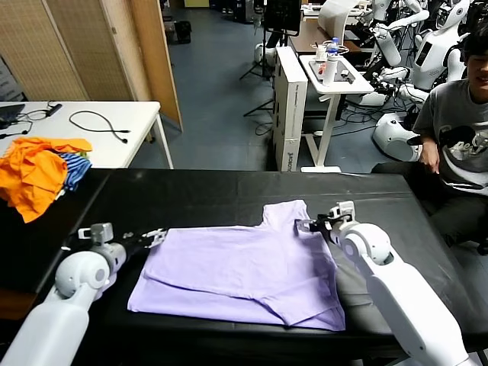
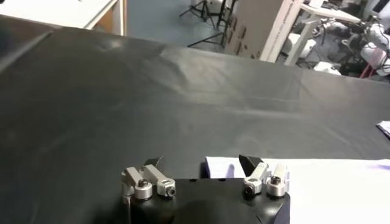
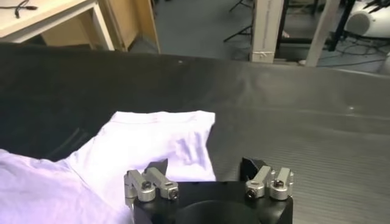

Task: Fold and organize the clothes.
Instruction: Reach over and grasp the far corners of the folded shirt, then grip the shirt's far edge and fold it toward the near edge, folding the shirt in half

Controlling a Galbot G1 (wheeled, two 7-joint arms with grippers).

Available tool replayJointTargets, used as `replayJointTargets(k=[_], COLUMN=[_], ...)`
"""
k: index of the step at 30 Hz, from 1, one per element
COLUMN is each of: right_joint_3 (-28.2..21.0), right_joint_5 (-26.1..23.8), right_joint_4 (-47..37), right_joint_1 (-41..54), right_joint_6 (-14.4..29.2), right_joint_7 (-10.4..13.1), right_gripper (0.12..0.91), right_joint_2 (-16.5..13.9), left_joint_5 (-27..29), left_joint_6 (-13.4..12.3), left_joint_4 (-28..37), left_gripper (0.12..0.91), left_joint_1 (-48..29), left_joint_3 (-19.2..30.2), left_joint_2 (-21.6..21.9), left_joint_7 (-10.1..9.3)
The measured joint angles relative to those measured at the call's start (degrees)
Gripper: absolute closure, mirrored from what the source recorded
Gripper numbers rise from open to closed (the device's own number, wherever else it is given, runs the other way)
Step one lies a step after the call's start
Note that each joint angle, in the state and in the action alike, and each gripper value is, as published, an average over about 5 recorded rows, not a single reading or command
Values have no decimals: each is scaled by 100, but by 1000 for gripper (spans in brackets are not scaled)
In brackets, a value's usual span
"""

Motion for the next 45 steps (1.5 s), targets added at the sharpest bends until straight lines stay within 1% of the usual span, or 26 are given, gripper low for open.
replayJointTargets(k=[3, 6, 7, 11, 13, 14, 17, 21, 24, 35, 40, 45], right_joint_3=[-37, -69, -75, -74, -58, -47, -9, 45, 76, 245, 387, 553], right_joint_5=[-15, -36, -45, -61, -59, -56, -47, -40, -39, 65, 235, 351], right_joint_4=[-45, -93, -106, -114, -86, -67, -1, 82, 122, 329, 568, 934], right_joint_1=[42, 81, 90, 94, 78, 67, 31, -23, -57, -215, -350, -537], right_joint_6=[28, 47, 51, 56, 52, 51, 47, 56, 83, 268, 288, 258], right_joint_7=[-32, -63, -71, -80, -80, -80, -78, -75, -76, -97, -95, -95], right_gripper=[263, 334, 366, 483, 549, 579, 686, 835, 883, 886, 886, 886], right_joint_2=[20, 47, 55, 69, 53, 40, -3, -39, -51, -115, -233, -384], left_joint_5=[15, 52, 68, 104, 108, 109, 108, 109, 109, 101, 83, 50], left_joint_6=[-12, -19, -19, -18, -16, -15, -12, -19, -32, -130, -168, -204], left_joint_4=[11, 24, 22, 5, -7, -12, -26, -50, -84, -220, -411, -739], left_gripper=[276, 426, 499, 733, 812, 834, 868, 885, 885, 885, 885, 885], left_joint_1=[11, 28, 38, 79, 96, 101, 108, 109, 111, 183, 355, 602], left_joint_3=[-1, -2, -3, -4, -8, -11, -23, -33, -37, -137, -310, -505], left_joint_2=[-6, -6, -4, 2, 6, 10, 23, 41, 49, 44, 65, 79], left_joint_7=[14, 64, 84, 118, 119, 120, 120, 116, 116, 114, 115, 121])
